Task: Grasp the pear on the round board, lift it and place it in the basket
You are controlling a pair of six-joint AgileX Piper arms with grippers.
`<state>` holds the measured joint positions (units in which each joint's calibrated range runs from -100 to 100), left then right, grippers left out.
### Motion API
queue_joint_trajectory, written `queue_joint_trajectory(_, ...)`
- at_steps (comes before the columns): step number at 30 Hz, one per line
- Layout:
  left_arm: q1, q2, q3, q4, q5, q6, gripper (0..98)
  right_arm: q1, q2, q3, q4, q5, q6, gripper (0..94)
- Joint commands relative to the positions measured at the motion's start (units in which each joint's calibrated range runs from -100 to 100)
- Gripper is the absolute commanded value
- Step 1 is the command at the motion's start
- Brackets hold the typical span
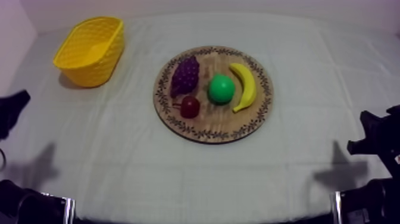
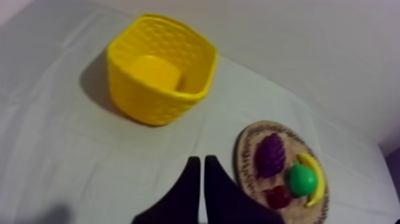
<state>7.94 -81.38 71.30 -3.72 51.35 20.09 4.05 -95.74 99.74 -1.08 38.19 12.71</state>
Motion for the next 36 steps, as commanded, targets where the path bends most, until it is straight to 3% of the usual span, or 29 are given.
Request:
queue_joint_trajectory(1,1.89,9.97,-17.67,-0.07,2.72,0.52,0.1,0.01,-0.02,0.04,-0.02,0.04,0.0,0.3)
queue_joint_trajectory(8,7.39,26.44,-41.08,-0.52,10.13,3.08,0.1,0.01,-0.02,0.04,-0.02,0.04,0.0,0.3)
queue_joint_trajectory(14,13.98,39.61,-56.14,-2.4,15.56,7.22,0.1,0.01,-0.02,0.04,-0.02,0.04,0.01,0.3)
queue_joint_trajectory(18,17.24,48.08,-62.32,-1.91,16.9,8.78,0.6,0.01,-0.02,0.04,-0.02,0.04,0.01,0.3)
queue_joint_trajectory(25,22.25,62.04,-65.75,-0.29,15.72,10.28,1.4,0.01,-0.02,0.04,-0.02,0.04,0.01,0.3)
queue_joint_trajectory(36,24.97,76.87,-57.69,3.02,7.43,9.54,3.0,0.01,-0.02,0.04,-0.02,0.04,0.0,0.3)
